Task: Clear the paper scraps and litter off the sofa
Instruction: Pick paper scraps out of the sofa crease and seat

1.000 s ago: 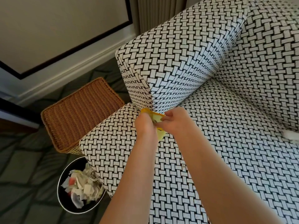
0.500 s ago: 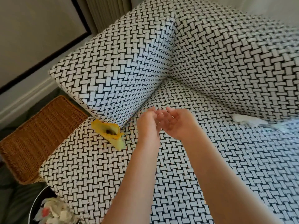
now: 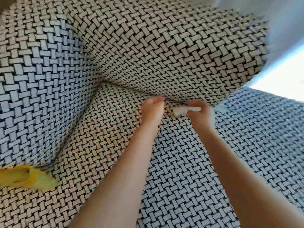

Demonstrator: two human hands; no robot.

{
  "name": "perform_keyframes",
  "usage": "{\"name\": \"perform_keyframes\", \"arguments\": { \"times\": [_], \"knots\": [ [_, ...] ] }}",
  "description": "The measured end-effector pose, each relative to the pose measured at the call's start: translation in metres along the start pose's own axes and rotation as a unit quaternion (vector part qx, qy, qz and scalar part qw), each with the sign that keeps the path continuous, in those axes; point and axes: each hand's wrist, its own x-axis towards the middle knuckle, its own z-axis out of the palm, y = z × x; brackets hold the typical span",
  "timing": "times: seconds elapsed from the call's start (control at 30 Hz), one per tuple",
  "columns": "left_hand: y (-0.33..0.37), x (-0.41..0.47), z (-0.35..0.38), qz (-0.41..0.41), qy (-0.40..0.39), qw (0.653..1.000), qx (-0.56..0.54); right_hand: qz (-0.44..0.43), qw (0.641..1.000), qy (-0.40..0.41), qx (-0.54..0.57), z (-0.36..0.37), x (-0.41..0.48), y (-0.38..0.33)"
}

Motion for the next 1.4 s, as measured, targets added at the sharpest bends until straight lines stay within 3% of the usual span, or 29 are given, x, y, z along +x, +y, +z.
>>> {"name": "perform_keyframes", "arguments": {
  "times": [0.07, 0.17, 0.23, 0.33, 0.5, 0.6, 0.8, 0.93, 1.0, 1.07, 1.13, 1.2, 1.3, 1.4],
  "knots": [
    [-0.006, 0.011, 0.009, 0.017, -0.015, 0.998, 0.054, -0.122, 0.974, -0.001, -0.189, -0.007, 0.010, 0.016],
    [-0.014, 0.024, 0.022, 0.051, -0.050, 0.988, 0.140, -0.139, 0.939, -0.072, -0.306, -0.005, 0.027, 0.040],
    [-0.019, 0.027, 0.028, 0.077, -0.100, 0.975, 0.181, -0.134, 0.957, -0.077, -0.245, -0.001, 0.034, 0.050],
    [-0.029, 0.027, 0.044, 0.085, -0.166, 0.960, 0.209, -0.124, 0.979, -0.005, -0.160, -0.004, 0.038, 0.058],
    [-0.047, 0.028, 0.069, 0.147, -0.162, 0.926, 0.309, -0.075, 0.993, 0.027, -0.083, -0.014, 0.035, 0.055],
    [-0.051, 0.023, 0.080, 0.158, -0.170, 0.924, 0.305, -0.020, 0.999, 0.045, -0.002, -0.020, 0.023, 0.063],
    [-0.046, 0.021, 0.083, 0.083, -0.266, 0.917, 0.287, 0.030, 0.991, 0.013, 0.129, -0.026, -0.001, 0.083],
    [-0.037, 0.016, 0.082, 0.028, -0.366, 0.900, 0.237, 0.087, 0.953, -0.037, 0.287, -0.032, -0.005, 0.079],
    [-0.037, 0.009, 0.082, -0.012, -0.409, 0.894, 0.185, 0.090, 0.935, -0.095, 0.330, -0.031, -0.007, 0.074],
    [-0.037, 0.006, 0.083, -0.067, -0.430, 0.898, 0.063, 0.081, 0.933, -0.105, 0.334, -0.027, -0.005, 0.068],
    [-0.036, 0.007, 0.084, -0.102, -0.385, 0.915, -0.057, 0.069, 0.949, -0.068, 0.301, -0.024, -0.003, 0.062],
    [-0.039, 0.012, 0.085, -0.130, -0.276, 0.945, -0.115, 0.041, 0.963, -0.038, 0.265, -0.022, 0.000, 0.058],
    [-0.043, 0.021, 0.086, -0.149, -0.129, 0.973, -0.117, 0.032, 0.962, -0.025, 0.271, -0.022, 0.004, 0.054],
    [-0.041, 0.022, 0.078, -0.153, -0.069, 0.982, -0.088, 0.042, 0.977, 0.070, 0.198, -0.021, 0.015, 0.055]
  ]
}}
